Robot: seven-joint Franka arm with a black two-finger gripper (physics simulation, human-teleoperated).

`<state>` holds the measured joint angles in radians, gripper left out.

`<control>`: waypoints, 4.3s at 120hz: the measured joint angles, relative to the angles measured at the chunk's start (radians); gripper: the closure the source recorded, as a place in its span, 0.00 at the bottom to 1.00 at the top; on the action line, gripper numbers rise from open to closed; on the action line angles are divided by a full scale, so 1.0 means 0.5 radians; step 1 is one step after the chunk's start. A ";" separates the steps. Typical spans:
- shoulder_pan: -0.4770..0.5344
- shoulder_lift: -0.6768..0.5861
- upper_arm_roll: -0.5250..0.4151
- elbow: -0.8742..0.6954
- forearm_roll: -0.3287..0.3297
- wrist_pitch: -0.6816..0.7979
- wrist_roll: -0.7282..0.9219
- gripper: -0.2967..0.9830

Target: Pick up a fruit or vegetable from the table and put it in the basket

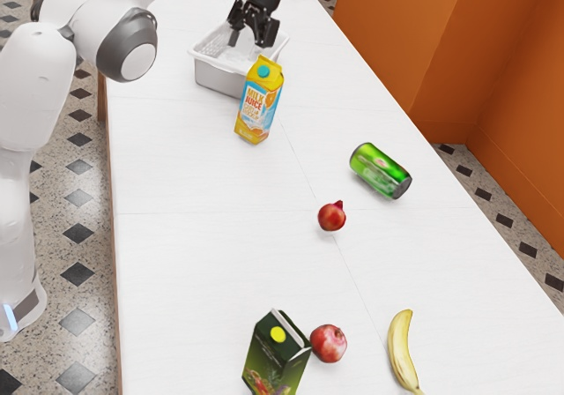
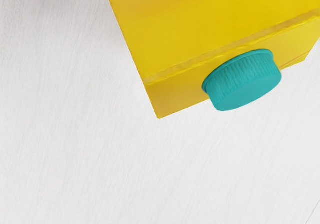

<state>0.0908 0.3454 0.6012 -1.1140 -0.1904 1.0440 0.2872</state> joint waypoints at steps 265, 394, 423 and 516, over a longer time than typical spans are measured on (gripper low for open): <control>-1.040 0.560 -1.498 -0.065 0.586 1.436 1.884 0.23; -0.795 0.399 -1.494 -0.068 0.578 1.467 1.863 0.65; -0.208 0.058 -1.499 -0.068 0.579 1.186 1.879 0.63; 1.805 -0.371 -1.498 -0.073 0.464 0.681 2.130 0.63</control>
<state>0.9936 0.1598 -0.1479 -1.1506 0.0414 1.3846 1.3521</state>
